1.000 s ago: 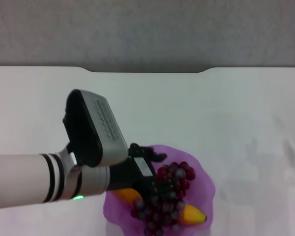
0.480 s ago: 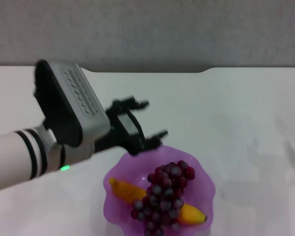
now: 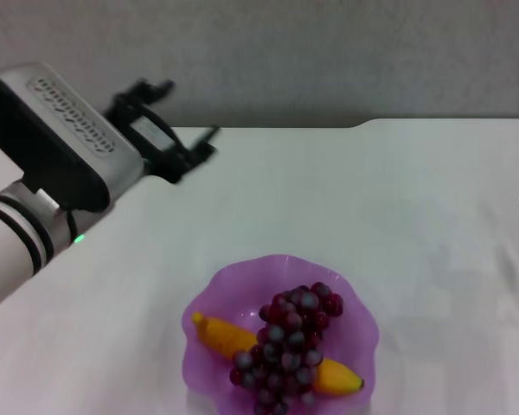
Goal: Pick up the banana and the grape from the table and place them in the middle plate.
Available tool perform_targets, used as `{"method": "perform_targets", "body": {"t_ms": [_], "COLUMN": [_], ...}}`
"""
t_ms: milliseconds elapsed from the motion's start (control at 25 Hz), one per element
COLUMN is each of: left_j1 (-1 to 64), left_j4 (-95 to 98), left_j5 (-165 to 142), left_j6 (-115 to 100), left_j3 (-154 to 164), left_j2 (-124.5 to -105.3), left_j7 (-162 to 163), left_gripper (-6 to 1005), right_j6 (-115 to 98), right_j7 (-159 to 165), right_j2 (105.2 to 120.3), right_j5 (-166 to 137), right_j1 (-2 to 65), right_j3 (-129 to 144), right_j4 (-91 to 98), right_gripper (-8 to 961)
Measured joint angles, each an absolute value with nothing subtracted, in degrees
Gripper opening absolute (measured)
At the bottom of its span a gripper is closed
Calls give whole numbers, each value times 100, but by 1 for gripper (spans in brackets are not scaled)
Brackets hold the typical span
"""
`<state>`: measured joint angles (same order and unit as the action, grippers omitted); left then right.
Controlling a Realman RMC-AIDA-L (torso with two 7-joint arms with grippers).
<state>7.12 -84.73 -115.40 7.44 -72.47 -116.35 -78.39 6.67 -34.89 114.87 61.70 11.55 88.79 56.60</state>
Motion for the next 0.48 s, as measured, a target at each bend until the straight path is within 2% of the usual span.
{"method": "perform_targets", "body": {"t_ms": [480], "left_j1": [1250], "left_j4": [-6599], "left_j5": [-12291], "left_j6": [-2803], "left_j3": [-6643], "left_j2": [-11617], "left_j7": [-7782], "left_gripper": [765], "right_j6": [668], "right_j7": [-3490], "right_j2": [11487], "right_j5": [6170], "right_j1": [1236], "right_j3": [8911], "right_j4": [5637], "right_gripper": [861]}}
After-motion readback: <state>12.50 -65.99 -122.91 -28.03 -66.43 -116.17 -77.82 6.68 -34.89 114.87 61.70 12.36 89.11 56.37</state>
